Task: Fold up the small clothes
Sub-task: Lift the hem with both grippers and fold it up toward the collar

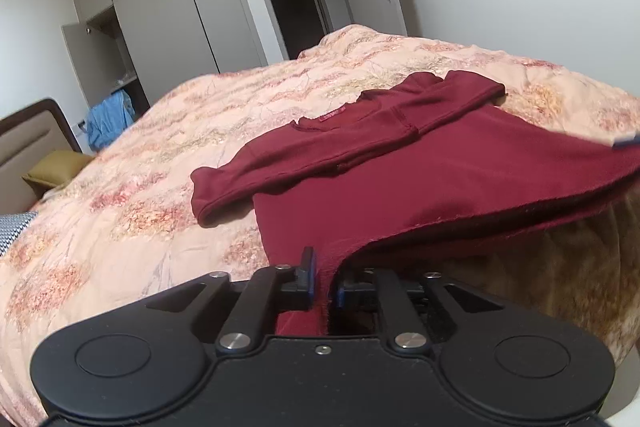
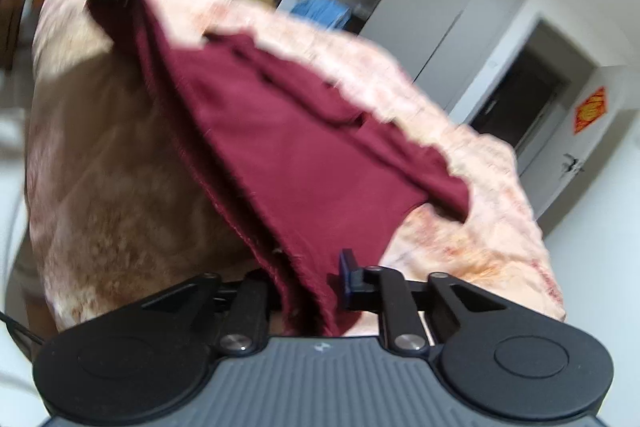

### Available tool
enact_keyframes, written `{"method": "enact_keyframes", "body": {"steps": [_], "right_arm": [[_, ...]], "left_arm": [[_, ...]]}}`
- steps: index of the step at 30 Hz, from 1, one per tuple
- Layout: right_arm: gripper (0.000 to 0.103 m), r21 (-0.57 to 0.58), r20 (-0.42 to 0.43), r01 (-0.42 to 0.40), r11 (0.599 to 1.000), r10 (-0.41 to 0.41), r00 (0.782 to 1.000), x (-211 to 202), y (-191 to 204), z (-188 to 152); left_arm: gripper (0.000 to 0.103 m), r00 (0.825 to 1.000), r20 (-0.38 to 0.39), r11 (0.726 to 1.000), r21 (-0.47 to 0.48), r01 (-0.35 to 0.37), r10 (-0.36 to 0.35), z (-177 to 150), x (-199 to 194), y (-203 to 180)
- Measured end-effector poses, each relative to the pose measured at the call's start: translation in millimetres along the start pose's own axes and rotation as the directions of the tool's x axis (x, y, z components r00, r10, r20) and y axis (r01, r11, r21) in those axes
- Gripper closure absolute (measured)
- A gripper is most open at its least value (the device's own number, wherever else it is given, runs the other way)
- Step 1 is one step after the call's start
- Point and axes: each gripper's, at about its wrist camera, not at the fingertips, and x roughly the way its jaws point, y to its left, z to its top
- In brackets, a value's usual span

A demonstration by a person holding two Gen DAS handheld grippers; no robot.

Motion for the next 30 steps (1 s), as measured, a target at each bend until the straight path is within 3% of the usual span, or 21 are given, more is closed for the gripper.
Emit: {"method": "enact_keyframes", "body": {"steps": [3,5,7,10,13,21,25,30], "right_arm": [[0.098,0.067,0.061,0.023,0.998,-0.027,0.998,-13.8,-11.7,-0.2],[0.098,0.113,0.095,0.012,0.994,-0.023,0.995,-19.3,-19.1,1.9],[0.099,0.133,0.117,-0.008,0.991,-0.008,0.993,-22.5,-26.3,5.4],[0.099,0.123,0.141,-0.021,0.992,0.003,0.990,-31.5,-32.0,9.3],[0.099,0.108,0.164,-0.029,0.994,0.011,0.986,-46.8,-33.3,11.1],[0.099,0.222,0.195,-0.191,0.956,0.148,0.970,-119.4,-50.0,25.3],[0.099,0.231,0.219,-0.195,0.953,0.144,0.965,-128.0,-61.0,37.0],[0.099,0.244,0.257,-0.192,0.951,0.127,0.958,-90.5,-91.1,65.1]], "left_arm": [[0.087,1.000,0.008,1.000,0.023,0.005,-0.006,-7.8,-3.4,-7.9],[0.099,1.000,-0.002,1.000,0.026,0.009,-0.009,-11.7,-6.3,-11.2],[0.099,1.000,0.005,1.000,0.003,0.013,-0.013,-13.4,-13.2,-10.0],[0.100,0.997,0.061,0.996,-0.077,0.049,-0.044,-15.5,-31.6,-1.6],[0.100,0.994,0.109,0.996,-0.077,0.034,-0.025,-16.6,-53.4,-1.9],[0.100,0.991,0.107,0.986,-0.134,0.097,-0.083,-3.6,-119.2,6.4],[0.099,0.989,0.110,0.977,-0.176,0.118,-0.100,15.5,-115.6,17.7],[0.099,0.986,0.135,0.971,-0.201,0.128,-0.102,60.0,-83.4,39.2]]}}
